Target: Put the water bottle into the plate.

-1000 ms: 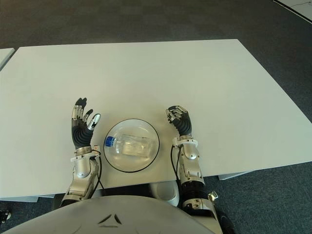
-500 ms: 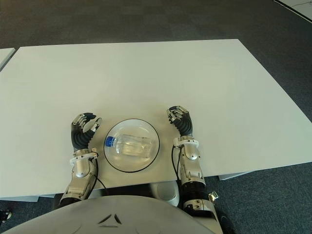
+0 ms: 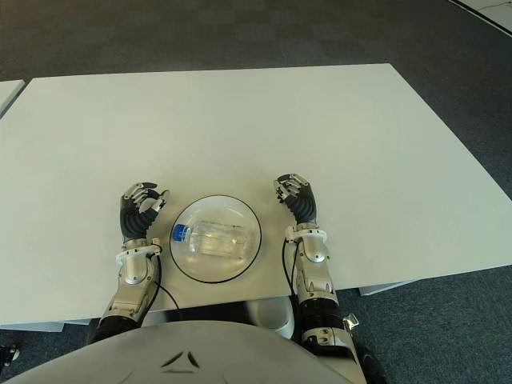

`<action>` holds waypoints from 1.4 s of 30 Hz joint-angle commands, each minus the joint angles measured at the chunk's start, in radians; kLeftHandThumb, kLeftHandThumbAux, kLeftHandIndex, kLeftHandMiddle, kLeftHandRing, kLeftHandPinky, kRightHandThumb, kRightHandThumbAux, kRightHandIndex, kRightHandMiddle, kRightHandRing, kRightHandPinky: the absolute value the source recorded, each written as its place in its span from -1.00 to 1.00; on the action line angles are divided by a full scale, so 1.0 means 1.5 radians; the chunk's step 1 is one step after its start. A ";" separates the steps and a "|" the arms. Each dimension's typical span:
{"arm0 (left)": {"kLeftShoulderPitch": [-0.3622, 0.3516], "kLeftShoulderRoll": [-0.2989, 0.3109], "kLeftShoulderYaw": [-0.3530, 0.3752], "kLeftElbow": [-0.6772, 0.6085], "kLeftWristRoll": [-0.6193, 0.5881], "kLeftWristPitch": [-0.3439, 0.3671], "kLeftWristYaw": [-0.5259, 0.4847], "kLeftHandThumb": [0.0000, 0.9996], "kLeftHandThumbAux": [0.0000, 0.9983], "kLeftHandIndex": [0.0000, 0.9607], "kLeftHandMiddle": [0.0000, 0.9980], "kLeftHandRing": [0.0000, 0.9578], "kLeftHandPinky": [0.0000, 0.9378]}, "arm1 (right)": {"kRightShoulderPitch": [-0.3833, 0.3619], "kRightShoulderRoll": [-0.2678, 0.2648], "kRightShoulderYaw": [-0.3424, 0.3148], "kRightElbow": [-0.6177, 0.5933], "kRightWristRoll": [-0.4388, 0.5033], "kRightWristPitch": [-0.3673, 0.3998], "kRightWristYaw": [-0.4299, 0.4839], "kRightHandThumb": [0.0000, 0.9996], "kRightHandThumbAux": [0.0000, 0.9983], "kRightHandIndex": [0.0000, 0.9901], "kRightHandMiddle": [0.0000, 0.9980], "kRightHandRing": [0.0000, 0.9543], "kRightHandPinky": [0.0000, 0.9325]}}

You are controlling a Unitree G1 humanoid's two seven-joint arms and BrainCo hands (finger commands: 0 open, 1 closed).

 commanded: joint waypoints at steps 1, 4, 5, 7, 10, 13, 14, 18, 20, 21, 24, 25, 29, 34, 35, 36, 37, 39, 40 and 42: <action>0.007 0.017 0.004 0.046 -0.017 0.007 -0.044 0.39 0.44 -0.09 0.30 0.35 0.43 | 0.009 0.001 0.001 0.010 -0.002 0.017 -0.002 0.41 0.45 -0.12 0.36 0.40 0.46; 0.004 0.033 0.000 0.059 -0.020 0.004 -0.073 0.40 0.44 -0.09 0.33 0.39 0.46 | 0.009 0.001 0.003 0.009 -0.004 0.018 -0.003 0.41 0.45 -0.12 0.36 0.40 0.46; 0.003 0.037 -0.001 0.062 -0.020 0.005 -0.080 0.40 0.44 -0.10 0.35 0.41 0.47 | 0.009 0.001 0.003 0.009 -0.005 0.019 -0.004 0.41 0.45 -0.12 0.36 0.41 0.46; 0.000 0.044 -0.001 0.070 -0.021 0.006 -0.095 0.40 0.44 -0.10 0.36 0.42 0.47 | 0.009 0.000 0.004 0.009 -0.006 0.019 -0.004 0.41 0.45 -0.12 0.36 0.41 0.46; -0.004 0.056 0.000 0.082 -0.025 0.006 -0.118 0.40 0.44 -0.10 0.37 0.44 0.45 | 0.010 0.000 0.006 0.008 -0.009 0.021 -0.004 0.41 0.45 -0.11 0.37 0.41 0.47; -0.004 0.066 -0.001 0.088 -0.024 0.005 -0.136 0.40 0.44 -0.10 0.38 0.44 0.43 | 0.010 -0.001 0.008 0.006 -0.010 0.024 -0.003 0.41 0.45 -0.11 0.37 0.42 0.47; -0.005 0.068 -0.001 0.091 -0.025 0.005 -0.139 0.40 0.44 -0.10 0.38 0.44 0.43 | 0.010 -0.001 0.008 0.006 -0.010 0.025 -0.003 0.41 0.45 -0.11 0.37 0.42 0.47; -0.008 0.073 0.002 0.101 -0.026 0.002 -0.145 0.40 0.45 -0.10 0.38 0.44 0.42 | 0.010 -0.001 0.009 0.006 -0.010 0.029 -0.002 0.42 0.45 -0.11 0.37 0.41 0.46; -0.009 0.076 0.001 0.102 -0.026 0.003 -0.150 0.40 0.45 -0.10 0.38 0.44 0.42 | 0.009 -0.001 0.010 0.008 -0.012 0.029 -0.003 0.42 0.45 -0.12 0.37 0.42 0.47; -0.009 0.077 0.000 0.103 -0.026 0.004 -0.152 0.40 0.45 -0.10 0.38 0.44 0.41 | 0.009 -0.002 0.011 0.008 -0.013 0.029 -0.004 0.42 0.45 -0.12 0.36 0.42 0.48; -0.010 0.082 -0.001 0.105 -0.026 0.007 -0.161 0.40 0.45 -0.10 0.38 0.44 0.40 | 0.009 -0.003 0.015 0.010 -0.021 0.028 -0.007 0.42 0.45 -0.12 0.36 0.43 0.50; -0.011 0.084 -0.001 0.105 -0.026 0.008 -0.164 0.40 0.45 -0.10 0.38 0.44 0.41 | 0.009 -0.004 0.016 0.011 -0.023 0.028 -0.007 0.42 0.45 -0.12 0.36 0.43 0.51; -0.014 0.095 -0.002 0.102 -0.025 0.019 -0.179 0.40 0.45 -0.10 0.38 0.43 0.40 | 0.010 -0.010 0.026 0.011 -0.040 0.023 -0.010 0.42 0.45 -0.12 0.36 0.44 0.52; -0.015 0.107 -0.006 0.099 -0.019 0.033 -0.195 0.39 0.45 -0.10 0.37 0.42 0.40 | 0.011 -0.014 0.035 0.009 -0.052 0.017 -0.007 0.42 0.45 -0.12 0.35 0.44 0.51; -0.015 0.109 -0.006 0.098 -0.018 0.035 -0.197 0.39 0.45 -0.10 0.36 0.42 0.40 | 0.011 -0.015 0.036 0.009 -0.053 0.016 -0.006 0.42 0.45 -0.12 0.35 0.44 0.51; -0.015 0.111 -0.007 0.098 -0.018 0.036 -0.200 0.39 0.45 -0.10 0.36 0.41 0.40 | 0.011 -0.016 0.038 0.010 -0.053 0.014 -0.004 0.42 0.45 -0.12 0.35 0.44 0.51; -0.015 0.112 -0.008 0.098 -0.018 0.036 -0.202 0.39 0.45 -0.10 0.36 0.42 0.41 | 0.012 -0.016 0.038 0.010 -0.054 0.012 -0.003 0.42 0.45 -0.12 0.35 0.44 0.51; -0.016 0.116 -0.009 0.098 -0.019 0.035 -0.208 0.39 0.45 -0.10 0.36 0.42 0.41 | 0.012 -0.017 0.040 0.010 -0.054 0.008 0.000 0.41 0.45 -0.12 0.35 0.44 0.53; -0.016 0.117 -0.009 0.098 -0.019 0.035 -0.209 0.39 0.45 -0.10 0.36 0.42 0.42 | 0.011 -0.017 0.041 0.011 -0.053 0.007 0.002 0.41 0.46 -0.12 0.35 0.44 0.53; -0.015 0.117 -0.009 0.097 -0.019 0.035 -0.210 0.39 0.45 -0.10 0.36 0.42 0.41 | 0.011 -0.018 0.041 0.012 -0.052 0.006 0.004 0.41 0.46 -0.12 0.36 0.44 0.52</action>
